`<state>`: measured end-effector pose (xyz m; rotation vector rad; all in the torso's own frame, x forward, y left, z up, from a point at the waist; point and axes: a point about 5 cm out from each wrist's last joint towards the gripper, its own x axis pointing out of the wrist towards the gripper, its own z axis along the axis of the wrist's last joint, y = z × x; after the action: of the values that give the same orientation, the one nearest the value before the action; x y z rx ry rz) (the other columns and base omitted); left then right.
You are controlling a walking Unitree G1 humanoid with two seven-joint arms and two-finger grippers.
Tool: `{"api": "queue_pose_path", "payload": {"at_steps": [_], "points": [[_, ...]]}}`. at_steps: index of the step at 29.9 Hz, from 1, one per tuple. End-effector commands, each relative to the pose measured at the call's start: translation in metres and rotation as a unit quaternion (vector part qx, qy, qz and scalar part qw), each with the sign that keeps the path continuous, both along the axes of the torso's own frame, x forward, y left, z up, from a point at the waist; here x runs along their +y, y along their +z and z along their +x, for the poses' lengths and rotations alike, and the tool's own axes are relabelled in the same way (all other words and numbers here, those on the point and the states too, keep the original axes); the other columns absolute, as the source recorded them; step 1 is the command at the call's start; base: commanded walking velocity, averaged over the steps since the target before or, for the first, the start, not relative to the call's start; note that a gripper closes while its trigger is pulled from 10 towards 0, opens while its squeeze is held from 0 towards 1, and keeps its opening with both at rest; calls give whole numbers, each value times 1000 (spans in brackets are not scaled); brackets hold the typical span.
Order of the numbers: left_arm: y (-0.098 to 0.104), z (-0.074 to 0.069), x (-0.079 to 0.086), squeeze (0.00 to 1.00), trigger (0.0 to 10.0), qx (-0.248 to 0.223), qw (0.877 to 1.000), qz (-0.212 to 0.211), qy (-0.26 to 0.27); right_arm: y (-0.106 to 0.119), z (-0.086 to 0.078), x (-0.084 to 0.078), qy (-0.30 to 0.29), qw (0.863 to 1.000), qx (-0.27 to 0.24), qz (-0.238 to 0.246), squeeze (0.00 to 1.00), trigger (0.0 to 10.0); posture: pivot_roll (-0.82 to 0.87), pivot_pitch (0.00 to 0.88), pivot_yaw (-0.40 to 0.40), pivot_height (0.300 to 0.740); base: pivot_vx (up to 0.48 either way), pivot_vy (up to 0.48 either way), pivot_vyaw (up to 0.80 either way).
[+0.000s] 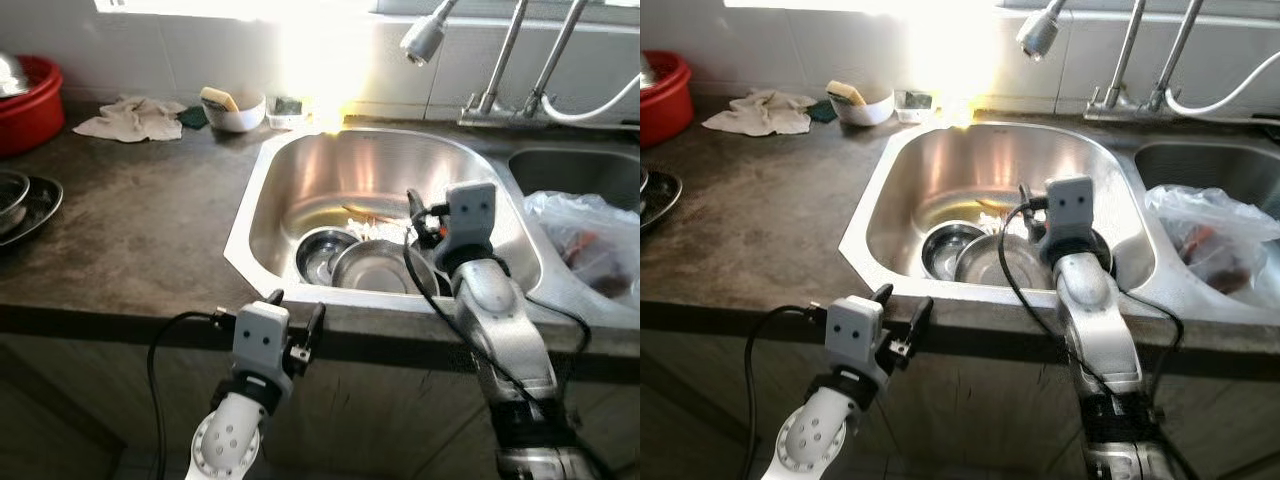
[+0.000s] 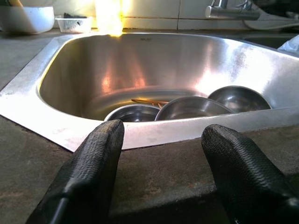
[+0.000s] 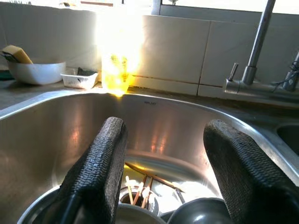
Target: Kitchen organization
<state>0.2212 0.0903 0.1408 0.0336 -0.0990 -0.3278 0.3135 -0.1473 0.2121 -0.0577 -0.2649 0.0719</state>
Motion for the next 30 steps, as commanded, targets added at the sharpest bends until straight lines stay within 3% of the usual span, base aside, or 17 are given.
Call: {"api": "queue_pose_path", "payload": {"at_steps": [1,5,7,13,18,30], "points": [[-3,0,-1,0,10000,6,1000,3,-4,6,-12,1,11,1000,-19,13,0,10000,44,66,-43,740,0,0,0],[-4,1,0,0,10000,7,1000,2,-4,0,-28,3,21,1000,-17,10,0,10000,36,66,-35,740,0,0,0],[-5,1,1,0,10000,11,1000,-3,-1,-9,-45,9,44,999,-7,4,0,10000,35,65,-33,740,0,0,0],[-6,-1,4,0,10000,15,1000,-6,3,-17,-55,14,50,999,7,0,0,10000,35,67,-32,740,0,0,271],[-5,0,4,0,10000,14,1000,-11,2,-18,-55,17,49,999,11,3,0,10000,38,66,-31,740,0,54,800],[-6,0,5,0,10000,15,1000,-9,-1,-11,-46,17,40,999,-1,3,0,10000,43,70,-36,740,0,374,800]]}}
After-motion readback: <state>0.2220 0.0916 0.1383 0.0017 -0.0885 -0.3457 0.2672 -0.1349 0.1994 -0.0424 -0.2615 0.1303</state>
